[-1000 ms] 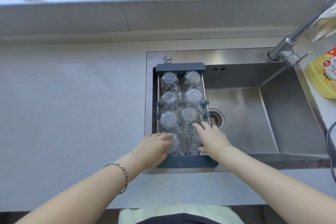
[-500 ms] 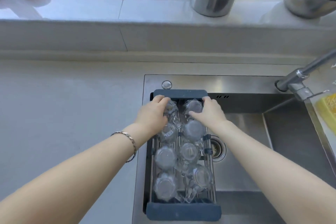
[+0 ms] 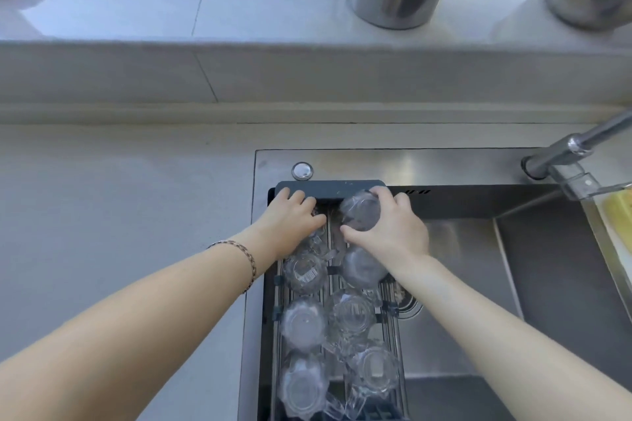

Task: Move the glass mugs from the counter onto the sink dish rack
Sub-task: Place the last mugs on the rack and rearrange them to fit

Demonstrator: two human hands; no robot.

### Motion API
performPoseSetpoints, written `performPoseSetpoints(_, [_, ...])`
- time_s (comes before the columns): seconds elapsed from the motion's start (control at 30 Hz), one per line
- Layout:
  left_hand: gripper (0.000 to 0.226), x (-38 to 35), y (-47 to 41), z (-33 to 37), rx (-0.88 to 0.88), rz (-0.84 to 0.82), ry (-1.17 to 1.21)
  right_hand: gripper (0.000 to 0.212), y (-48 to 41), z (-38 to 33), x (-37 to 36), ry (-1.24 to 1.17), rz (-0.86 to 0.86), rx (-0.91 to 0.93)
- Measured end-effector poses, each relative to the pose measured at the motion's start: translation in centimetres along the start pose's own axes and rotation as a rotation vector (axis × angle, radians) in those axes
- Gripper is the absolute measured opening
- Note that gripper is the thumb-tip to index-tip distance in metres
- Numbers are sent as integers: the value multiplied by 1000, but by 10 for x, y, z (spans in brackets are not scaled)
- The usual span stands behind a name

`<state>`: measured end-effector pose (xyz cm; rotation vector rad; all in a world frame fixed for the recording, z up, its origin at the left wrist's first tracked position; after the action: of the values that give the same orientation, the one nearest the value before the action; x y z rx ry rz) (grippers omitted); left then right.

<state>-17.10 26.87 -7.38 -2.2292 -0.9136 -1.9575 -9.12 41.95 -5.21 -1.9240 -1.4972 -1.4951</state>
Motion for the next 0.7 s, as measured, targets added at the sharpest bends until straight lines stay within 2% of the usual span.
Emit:
performPoseSetpoints(0.07, [52,3,7,-4,91,60,106,72,8,2,14,21,21,86])
performPoseSetpoints(0.17, [53,5,18,0,301,-19,450,71,12,8,28,109,12,218])
performPoseSetpoints(0.23, [57,8,24,4,469,-14,620,71,12,13,32,150,-17,254])
performPoseSetpoints(0.4, [53,2,17,16,781,-42,809,68,9,19,30,160,-76,351])
performPoseSetpoints(0.53, [52,1,4,26,810,-59,738,67,-5,10,23,207,-153,454])
performPoseSetpoints(0.7, [59,-1,-3,29,737,-92,598,73,-28,3,-2,228,-313,454])
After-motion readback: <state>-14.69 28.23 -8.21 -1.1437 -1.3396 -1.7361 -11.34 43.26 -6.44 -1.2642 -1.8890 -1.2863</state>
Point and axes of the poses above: each hand's wrist, its own y-axis away from the middle knuckle, its own x-axis out of the back of the hand, z = x × y, the point moved 1 cm from there along -y, towards the middle knuckle, and after that the axes turned 4 degrees about -y, right-handed, at the moved point
